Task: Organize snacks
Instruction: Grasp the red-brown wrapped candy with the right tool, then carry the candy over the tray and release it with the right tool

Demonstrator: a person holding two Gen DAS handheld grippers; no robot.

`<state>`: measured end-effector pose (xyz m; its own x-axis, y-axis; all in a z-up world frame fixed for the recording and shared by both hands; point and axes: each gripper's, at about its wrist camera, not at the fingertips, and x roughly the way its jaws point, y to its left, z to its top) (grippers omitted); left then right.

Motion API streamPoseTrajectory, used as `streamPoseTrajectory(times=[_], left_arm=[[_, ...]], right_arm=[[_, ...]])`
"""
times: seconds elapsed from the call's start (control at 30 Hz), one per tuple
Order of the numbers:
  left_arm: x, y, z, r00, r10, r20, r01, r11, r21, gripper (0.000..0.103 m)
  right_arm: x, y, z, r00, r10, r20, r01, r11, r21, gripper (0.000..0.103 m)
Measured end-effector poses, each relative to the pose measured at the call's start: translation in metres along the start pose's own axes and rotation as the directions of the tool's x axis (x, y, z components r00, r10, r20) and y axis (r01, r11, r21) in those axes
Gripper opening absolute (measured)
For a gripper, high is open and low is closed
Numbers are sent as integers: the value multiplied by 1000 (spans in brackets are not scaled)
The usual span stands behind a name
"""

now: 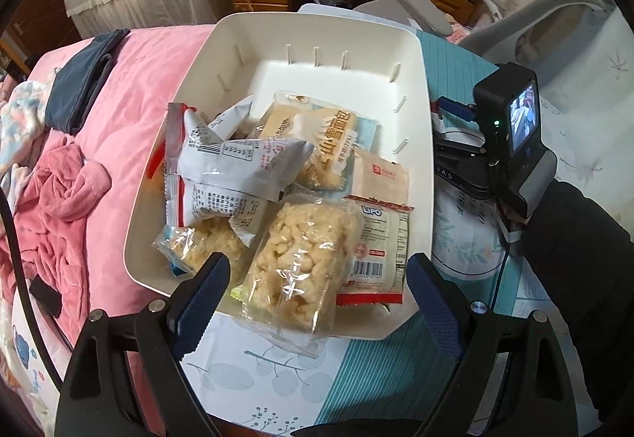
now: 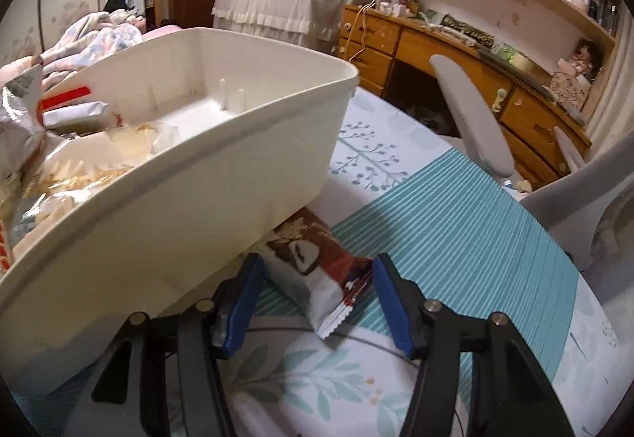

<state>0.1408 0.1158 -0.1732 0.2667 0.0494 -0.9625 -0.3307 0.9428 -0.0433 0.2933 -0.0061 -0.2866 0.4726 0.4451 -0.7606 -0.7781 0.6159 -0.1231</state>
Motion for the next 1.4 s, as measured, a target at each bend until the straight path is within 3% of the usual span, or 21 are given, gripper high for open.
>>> streamPoseTrajectory(times=[0.33,0.73,1.07,1.4], left_arm=[[-7,5,1,1000,-6,5,6,999,-31,90],[-43,16,-4,998,-16,66,20,998,-66,90],[-77,14,-11,986,-54,156,60,998,-34,90],[-98,26,-9,969,-53,240,54,999,3,90]], right_arm=[[8,-4,3,999,23,-33,-20,997,71,41],[-1,-3,2,991,22,-132,-1,988,155,36],[-58,-12,-8,981,-77,-178,124,955,271,35],[-129,10,12,980,-153,-124,189,903,385,35]])
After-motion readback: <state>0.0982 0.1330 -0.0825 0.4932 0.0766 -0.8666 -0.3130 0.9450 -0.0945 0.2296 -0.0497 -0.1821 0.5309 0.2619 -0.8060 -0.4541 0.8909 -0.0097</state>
